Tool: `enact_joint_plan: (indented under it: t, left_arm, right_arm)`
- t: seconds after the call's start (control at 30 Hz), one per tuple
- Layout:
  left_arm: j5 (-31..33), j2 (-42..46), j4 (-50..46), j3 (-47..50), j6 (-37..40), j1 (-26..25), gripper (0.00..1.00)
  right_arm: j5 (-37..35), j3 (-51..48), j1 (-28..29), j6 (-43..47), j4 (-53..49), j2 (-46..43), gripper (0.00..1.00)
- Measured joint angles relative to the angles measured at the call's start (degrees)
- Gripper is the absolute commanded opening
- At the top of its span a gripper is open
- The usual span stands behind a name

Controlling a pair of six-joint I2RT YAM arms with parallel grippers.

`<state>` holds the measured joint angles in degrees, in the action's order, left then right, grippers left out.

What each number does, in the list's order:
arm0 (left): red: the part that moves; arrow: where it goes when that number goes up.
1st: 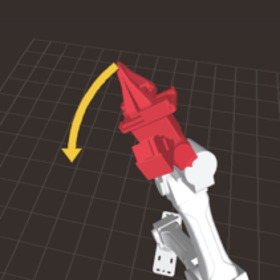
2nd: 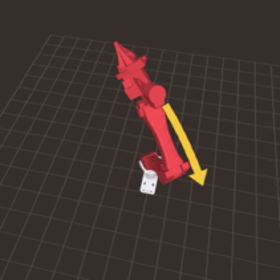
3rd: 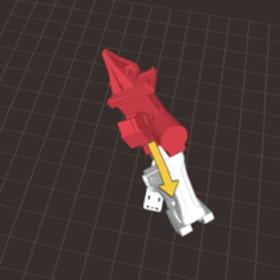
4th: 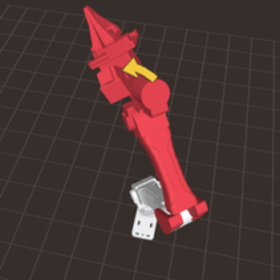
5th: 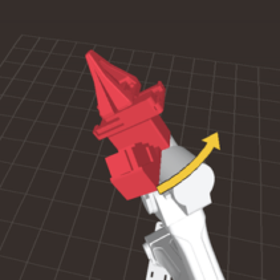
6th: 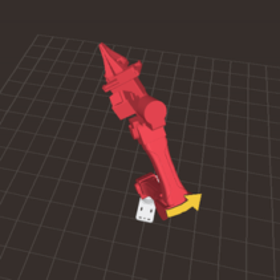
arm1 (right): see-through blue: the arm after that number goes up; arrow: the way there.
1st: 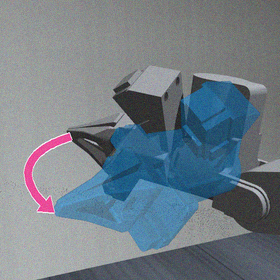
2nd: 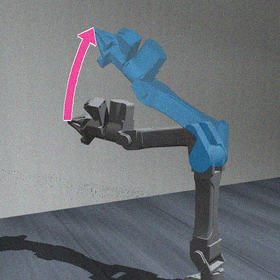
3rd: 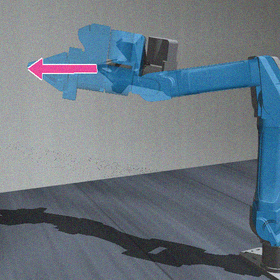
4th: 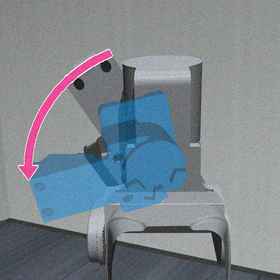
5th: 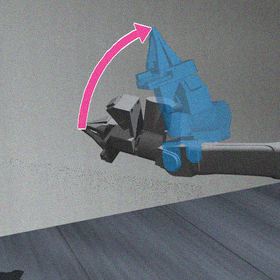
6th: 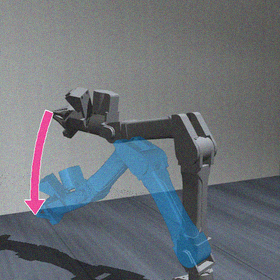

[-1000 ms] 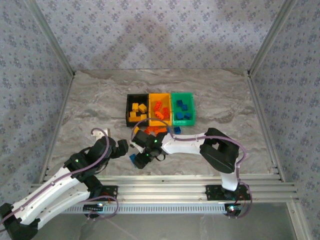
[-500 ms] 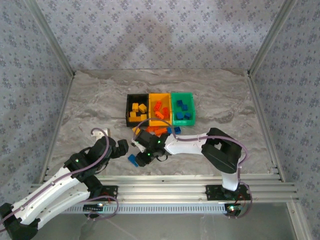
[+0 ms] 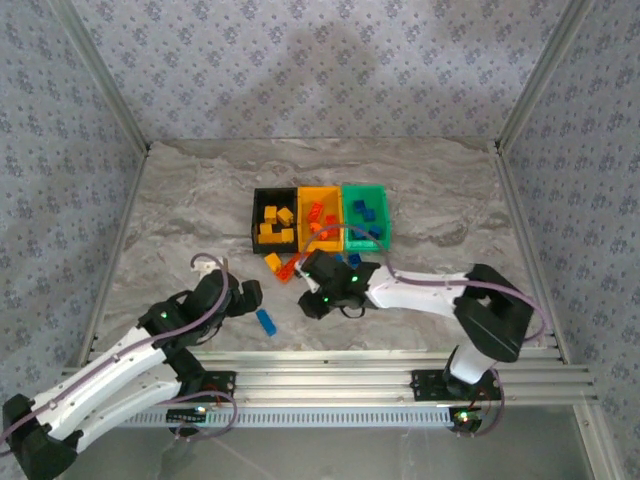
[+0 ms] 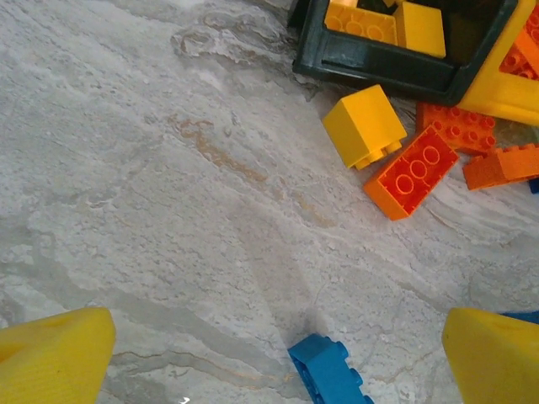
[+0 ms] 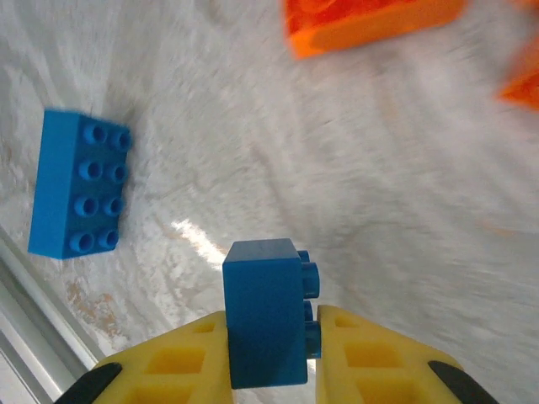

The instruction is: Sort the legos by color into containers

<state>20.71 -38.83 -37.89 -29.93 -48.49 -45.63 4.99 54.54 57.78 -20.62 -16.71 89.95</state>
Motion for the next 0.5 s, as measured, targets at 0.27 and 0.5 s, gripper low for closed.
enact_joint_plan:
  t: [0.27,0.5]
  left_arm:
    - [-2.47,-3.80,2.51,0.44,0.42,0.26,1.00]
    - [-3.80,-4.81,3.63,1.25,0.37,0.26,1.00]
  right_arm:
    - [-4.76,1.90,-19.41,-0.85,-2.23,-8.28,0.20]
    - [-6.95,16.57,-28.70,-1.20,-1.84,6.73,0.23]
